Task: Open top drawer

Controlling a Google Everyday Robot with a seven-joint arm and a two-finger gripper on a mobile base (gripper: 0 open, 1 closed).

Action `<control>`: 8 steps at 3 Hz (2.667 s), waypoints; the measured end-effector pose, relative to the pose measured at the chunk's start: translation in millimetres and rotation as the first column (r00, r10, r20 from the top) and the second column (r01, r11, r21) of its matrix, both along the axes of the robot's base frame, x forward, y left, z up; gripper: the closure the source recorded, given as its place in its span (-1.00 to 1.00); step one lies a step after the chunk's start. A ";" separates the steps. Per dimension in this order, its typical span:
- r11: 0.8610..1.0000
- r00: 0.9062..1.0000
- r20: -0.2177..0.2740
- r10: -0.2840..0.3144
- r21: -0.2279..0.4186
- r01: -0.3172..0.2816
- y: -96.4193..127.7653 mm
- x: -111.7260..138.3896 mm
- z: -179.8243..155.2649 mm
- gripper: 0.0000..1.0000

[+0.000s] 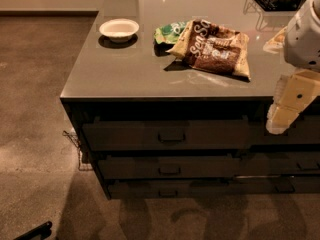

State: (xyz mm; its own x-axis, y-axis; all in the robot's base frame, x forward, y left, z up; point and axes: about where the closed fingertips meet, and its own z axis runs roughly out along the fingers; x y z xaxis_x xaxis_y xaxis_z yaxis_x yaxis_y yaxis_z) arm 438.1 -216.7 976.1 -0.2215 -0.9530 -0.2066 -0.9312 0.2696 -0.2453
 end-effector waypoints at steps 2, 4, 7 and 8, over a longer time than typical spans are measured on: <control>0.999 1.000 -0.010 0.000 0.041 0.000 3.3 -1.4 -13.0 -1.00; 1.000 1.000 -0.030 0.010 -0.011 -0.010 3.5 -4.1 -36.6 -1.00; 0.988 0.987 -0.113 0.116 -0.084 -0.125 0.7 -13.3 -161.3 -1.00; 0.985 0.985 -0.107 0.134 -0.098 -0.145 2.4 -7.8 -174.6 -1.00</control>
Offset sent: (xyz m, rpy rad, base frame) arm -0.0028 0.0051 -0.0375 0.0937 0.0512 0.0007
